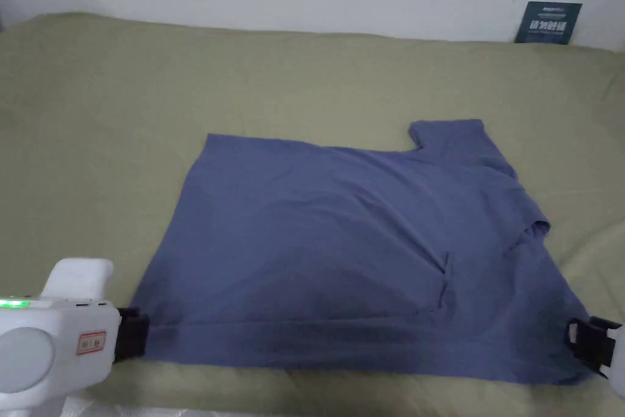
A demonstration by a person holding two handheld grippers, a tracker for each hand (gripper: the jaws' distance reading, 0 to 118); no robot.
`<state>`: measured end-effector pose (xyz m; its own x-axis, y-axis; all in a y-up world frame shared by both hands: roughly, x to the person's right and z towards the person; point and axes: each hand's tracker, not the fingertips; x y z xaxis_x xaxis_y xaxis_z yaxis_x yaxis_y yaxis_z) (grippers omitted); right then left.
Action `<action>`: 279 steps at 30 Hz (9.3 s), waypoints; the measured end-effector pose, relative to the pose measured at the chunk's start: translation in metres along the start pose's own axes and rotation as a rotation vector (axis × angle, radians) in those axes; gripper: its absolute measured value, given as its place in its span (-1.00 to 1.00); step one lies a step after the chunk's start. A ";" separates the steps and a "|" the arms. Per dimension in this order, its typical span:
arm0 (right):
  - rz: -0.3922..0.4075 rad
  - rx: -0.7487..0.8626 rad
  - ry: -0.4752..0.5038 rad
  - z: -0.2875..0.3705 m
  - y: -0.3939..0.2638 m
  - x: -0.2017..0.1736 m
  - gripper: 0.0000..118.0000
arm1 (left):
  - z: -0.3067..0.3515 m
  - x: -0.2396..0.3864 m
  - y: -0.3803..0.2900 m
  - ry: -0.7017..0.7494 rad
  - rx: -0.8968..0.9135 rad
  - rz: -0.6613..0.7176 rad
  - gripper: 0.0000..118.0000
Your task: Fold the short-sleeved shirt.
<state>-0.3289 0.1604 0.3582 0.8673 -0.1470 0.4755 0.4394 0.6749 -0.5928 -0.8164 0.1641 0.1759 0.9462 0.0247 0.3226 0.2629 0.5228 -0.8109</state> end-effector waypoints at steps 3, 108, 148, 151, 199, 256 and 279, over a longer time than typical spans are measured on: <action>-0.023 -0.024 0.016 0.000 -0.003 -0.005 -1.00 | -0.012 -0.009 -0.001 -0.002 0.013 0.016 0.76; 0.048 -0.144 -0.112 -0.161 0.081 0.044 -0.32 | -0.108 -0.004 0.112 0.013 -0.111 0.125 -0.91; -0.036 -0.022 -0.009 -0.039 0.085 0.037 -0.04 | -0.010 0.010 0.099 -0.052 0.098 0.105 -0.01; 0.001 -0.016 -0.046 -0.050 0.083 0.016 -1.00 | -0.022 0.028 0.099 0.000 0.118 0.060 -1.00; 0.165 -0.237 0.026 -0.281 0.229 -0.002 -1.00 | -0.210 -0.016 0.267 -0.072 -0.058 0.198 0.54; 0.136 0.016 0.003 -0.022 0.082 -0.018 -1.00 | -0.004 -0.027 0.056 -0.123 0.034 0.179 -0.99; 0.105 -0.134 0.196 -0.055 0.020 -0.105 -1.00 | -0.085 -0.060 0.026 -0.276 -0.081 0.416 -0.90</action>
<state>-0.3982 0.1495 0.2610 0.9329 -0.2271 0.2796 0.3602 0.5942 -0.7192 -0.8508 0.1039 0.0944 0.8914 0.4474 0.0721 -0.1023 0.3535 -0.9298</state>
